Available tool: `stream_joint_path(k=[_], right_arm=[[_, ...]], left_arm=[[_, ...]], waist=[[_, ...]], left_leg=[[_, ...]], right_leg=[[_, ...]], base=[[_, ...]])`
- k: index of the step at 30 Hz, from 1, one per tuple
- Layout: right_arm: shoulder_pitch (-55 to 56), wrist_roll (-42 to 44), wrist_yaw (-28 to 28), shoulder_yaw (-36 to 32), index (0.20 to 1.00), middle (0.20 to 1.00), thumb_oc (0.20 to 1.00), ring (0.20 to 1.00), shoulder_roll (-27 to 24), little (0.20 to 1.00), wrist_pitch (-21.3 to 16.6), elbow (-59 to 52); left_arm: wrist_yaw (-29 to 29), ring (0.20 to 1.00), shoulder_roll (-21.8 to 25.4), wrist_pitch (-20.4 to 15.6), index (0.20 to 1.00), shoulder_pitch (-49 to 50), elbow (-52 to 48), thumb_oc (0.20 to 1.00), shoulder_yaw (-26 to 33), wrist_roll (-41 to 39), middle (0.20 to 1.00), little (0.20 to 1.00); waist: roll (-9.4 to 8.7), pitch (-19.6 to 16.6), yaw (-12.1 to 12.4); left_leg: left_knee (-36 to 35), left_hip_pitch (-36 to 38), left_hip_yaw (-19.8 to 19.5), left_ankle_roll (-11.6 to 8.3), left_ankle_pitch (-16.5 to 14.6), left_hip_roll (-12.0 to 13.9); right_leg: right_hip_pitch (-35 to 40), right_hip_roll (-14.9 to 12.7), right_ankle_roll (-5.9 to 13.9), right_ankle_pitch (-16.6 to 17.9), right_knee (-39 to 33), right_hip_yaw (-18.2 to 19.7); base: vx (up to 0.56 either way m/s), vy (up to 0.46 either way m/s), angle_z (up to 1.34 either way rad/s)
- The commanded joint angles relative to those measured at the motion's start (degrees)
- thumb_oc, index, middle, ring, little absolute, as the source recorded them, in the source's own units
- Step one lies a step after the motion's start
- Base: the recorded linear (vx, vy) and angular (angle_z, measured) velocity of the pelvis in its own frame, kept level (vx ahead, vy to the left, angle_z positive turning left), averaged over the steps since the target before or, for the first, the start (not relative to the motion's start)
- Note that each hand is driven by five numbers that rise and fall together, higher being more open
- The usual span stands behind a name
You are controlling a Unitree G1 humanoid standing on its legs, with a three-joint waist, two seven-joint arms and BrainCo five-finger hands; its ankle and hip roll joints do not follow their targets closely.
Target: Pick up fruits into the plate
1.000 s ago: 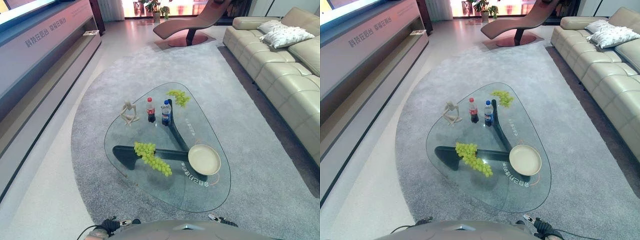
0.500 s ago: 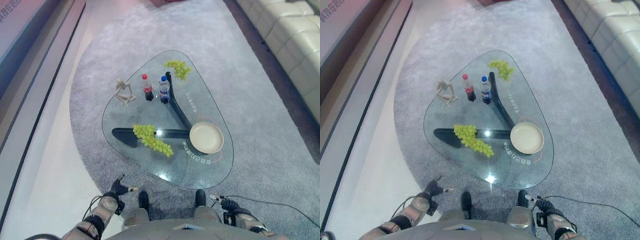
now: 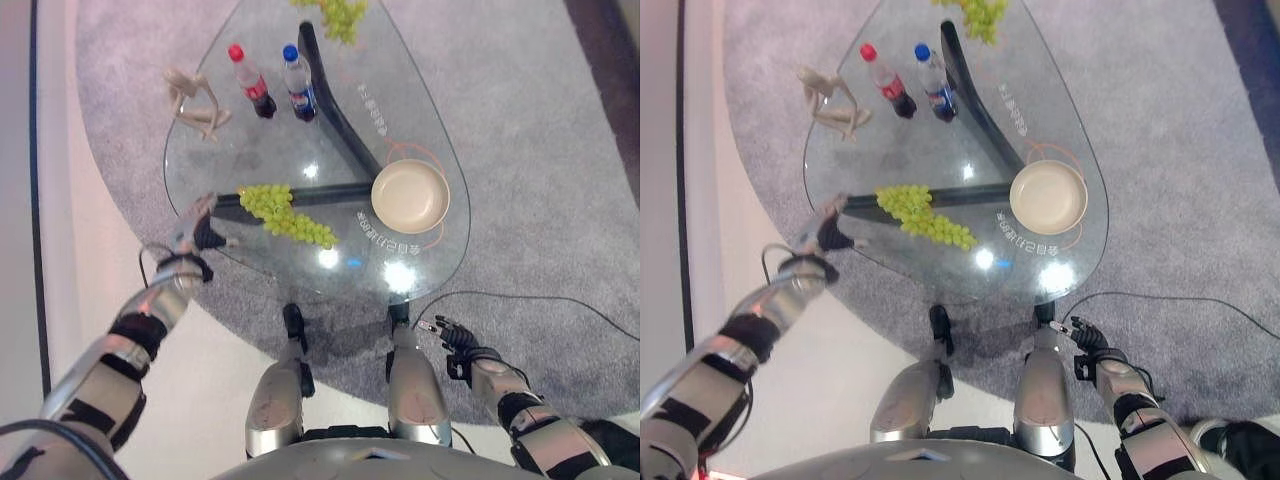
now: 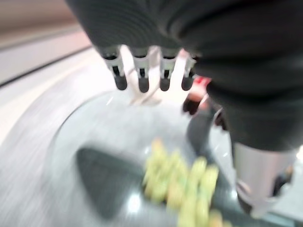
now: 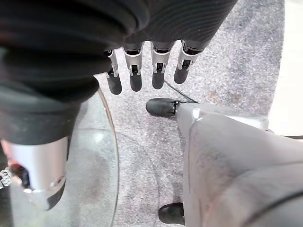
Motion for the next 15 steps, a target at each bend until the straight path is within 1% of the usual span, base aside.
stream_joint_path(k=[1, 3, 4, 6, 11, 12, 15], right_arm=[[-0.77, 3.82, -0.96, 1.28, 1.000, 1.000, 1.000, 1.000, 0.03, 1.000, -0.65, -1.95], [-1.31, 4.19, -0.92, 1.28, 1.000, 1.000, 1.000, 1.000, 0.06, 1.000, -0.58, -2.03], [-1.76, 4.38, -0.97, 1.31, 1.000, 1.000, 1.000, 1.000, 0.04, 1.000, -0.46, -2.44], [-2.28, 4.93, -0.81, 1.35, 1.000, 1.000, 1.000, 1.000, -0.19, 1.000, -0.50, -2.74], [-3.12, 6.52, -0.57, 1.45, 1.000, 1.000, 1.000, 1.000, -0.20, 1.000, -0.58, -3.83], [-3.60, 7.02, -0.20, 1.58, 1.000, 1.000, 1.000, 1.000, -0.10, 1.000, -0.88, -4.21], [-4.14, 7.77, -0.12, 1.54, 1.000, 1.000, 1.000, 1.000, 0.06, 1.000, -0.91, -5.10]], left_arm=[[1.11, 1.000, 5.39, 2.12, 1.000, -7.00, -0.24, 1.000, -2.36, 7.75, 1.000, 1.000], [0.56, 1.000, 6.11, 3.03, 1.000, -9.69, 0.10, 1.000, -3.45, 9.07, 1.000, 1.000], [-0.33, 1.000, 6.77, 4.03, 1.000, -12.87, 0.61, 1.000, -4.82, 11.19, 1.000, 1.000], [-0.65, 1.000, 7.40, 4.59, 1.000, -15.96, 1.46, 1.000, -6.87, 13.34, 1.000, 1.000], [-1.48, 1.000, 8.11, 5.54, 1.000, -21.12, 2.85, 1.000, -10.51, 17.89, 1.000, 1.000], [-2.46, 1.000, 8.02, 5.63, 1.000, -23.44, 3.82, 1.000, -12.60, 20.32, 1.000, 1.000], [-4.47, 1.000, 7.66, 5.79, 1.000, -25.60, 4.35, 1.000, -14.71, 23.16, 1.000, 1.000]], waist=[[-2.43, 0.96, -0.21], [-2.54, 0.96, -0.41], [-2.65, 0.96, -0.85], [-2.71, 0.96, -1.39], [-2.88, 0.96, -2.39], [-3.02, 0.96, -2.84], [-3.25, 0.96, -3.27]], left_leg=[[5.12, -3.87, -1.79, 2.65, -6.38, -3.30], [5.63, -5.33, -1.82, 2.67, -6.32, -3.36], [6.15, -7.03, -1.66, 2.74, -6.24, -3.42], [6.61, -8.73, -1.45, 2.78, -6.14, -3.52], [7.67, -11.97, -1.02, 2.86, -5.96, -3.84], [8.47, -13.76, -0.83, 2.86, -5.88, -4.01], [9.41, -15.69, -0.65, 2.94, -5.87, -4.18]], right_leg=[[-7.34, 2.94, -3.21, -5.43, 10.62, 2.35], [-9.01, 3.11, -3.24, -5.40, 11.36, 2.44], [-11.06, 3.29, -3.27, -5.28, 12.15, 2.53], [-13.03, 3.53, -3.31, -5.06, 12.68, 2.87], [-16.68, 3.79, -3.23, -4.48, 13.63, 3.43], [-18.44, 3.98, -3.22, -4.19, 14.10, 3.75], [-20.45, 4.19, -3.15, -4.00, 14.86, 4.16]], base=[[-0.02, -0.075, -0.02], [-0.02, -0.045, -0.06], [-0.02, -0.030, -0.07], [-0.01, -0.016, -0.04], [-0.02, -0.013, -0.07], [-0.02, -0.012, -0.11], [-0.04, -0.031, -0.12]])
